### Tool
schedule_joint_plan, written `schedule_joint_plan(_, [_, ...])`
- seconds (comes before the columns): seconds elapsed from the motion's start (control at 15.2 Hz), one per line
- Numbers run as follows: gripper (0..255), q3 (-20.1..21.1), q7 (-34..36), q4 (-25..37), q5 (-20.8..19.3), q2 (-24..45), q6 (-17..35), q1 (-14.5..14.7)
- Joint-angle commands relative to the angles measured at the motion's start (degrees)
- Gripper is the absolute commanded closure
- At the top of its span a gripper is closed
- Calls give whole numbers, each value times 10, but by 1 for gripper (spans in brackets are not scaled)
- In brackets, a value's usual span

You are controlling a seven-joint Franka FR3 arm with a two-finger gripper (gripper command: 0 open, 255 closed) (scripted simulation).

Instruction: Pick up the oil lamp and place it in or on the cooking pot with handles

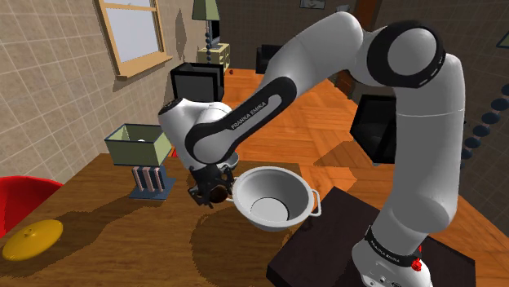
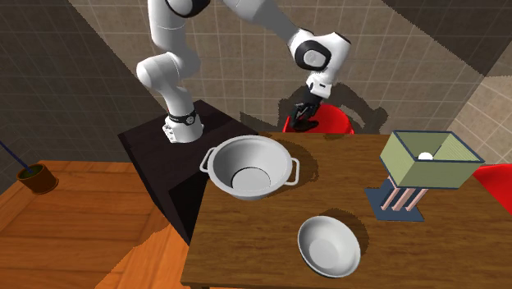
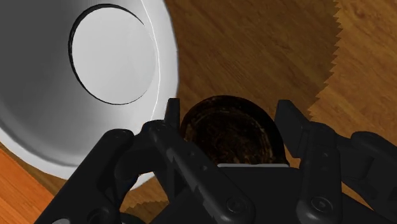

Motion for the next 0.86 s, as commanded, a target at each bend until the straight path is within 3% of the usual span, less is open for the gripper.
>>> schedule_joint_plan(0.0, [255, 2, -25, -49, 13, -39, 20, -27])
schedule_joint_plan(0.4, [255, -6, -111, -176, 55, -148, 71, -92])
schedule_joint_plan(0.79, [255, -39, -210, -281, 88, -247, 109, -135])
